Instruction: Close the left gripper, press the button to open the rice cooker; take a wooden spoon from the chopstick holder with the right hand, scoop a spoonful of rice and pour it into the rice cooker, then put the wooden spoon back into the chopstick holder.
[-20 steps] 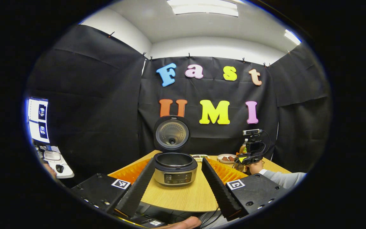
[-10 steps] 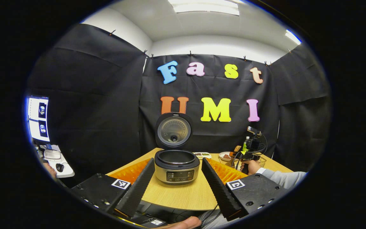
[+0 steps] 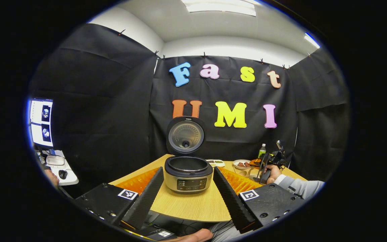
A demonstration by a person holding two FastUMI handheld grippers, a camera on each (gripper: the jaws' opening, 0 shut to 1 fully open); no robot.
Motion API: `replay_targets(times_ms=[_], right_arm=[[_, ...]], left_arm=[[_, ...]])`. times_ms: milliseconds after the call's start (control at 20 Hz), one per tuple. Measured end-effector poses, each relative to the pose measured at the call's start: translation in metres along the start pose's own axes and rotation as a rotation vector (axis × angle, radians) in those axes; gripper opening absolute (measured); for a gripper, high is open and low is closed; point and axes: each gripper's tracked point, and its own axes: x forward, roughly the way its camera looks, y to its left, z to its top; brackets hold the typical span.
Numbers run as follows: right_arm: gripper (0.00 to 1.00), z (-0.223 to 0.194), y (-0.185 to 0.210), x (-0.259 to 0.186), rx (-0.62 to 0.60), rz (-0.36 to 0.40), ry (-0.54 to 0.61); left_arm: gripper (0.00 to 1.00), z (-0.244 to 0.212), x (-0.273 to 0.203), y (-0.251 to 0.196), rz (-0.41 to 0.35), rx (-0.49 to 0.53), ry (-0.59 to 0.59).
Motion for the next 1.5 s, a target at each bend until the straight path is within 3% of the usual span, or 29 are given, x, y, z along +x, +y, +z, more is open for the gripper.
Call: replay_targets(times_ms=[650,950,1500], right_arm=[[0.13,0.082,-0.012,-0.043,0.690,0.252,-0.155],[0.13,0.068,0.017,-0.043,0.694,0.235,-0.122],[0.13,0.015,0.151,-0.040,0.574,0.275,-0.046]], left_arm=[[0.94,-0.004,-0.004,-0.026,-0.033,0.070,0.030],[0.94,-0.005,-0.008,-0.022,-0.028,0.066,0.037],[0.94,0.005,-0.028,0.004,-0.006,0.070,0.033]])
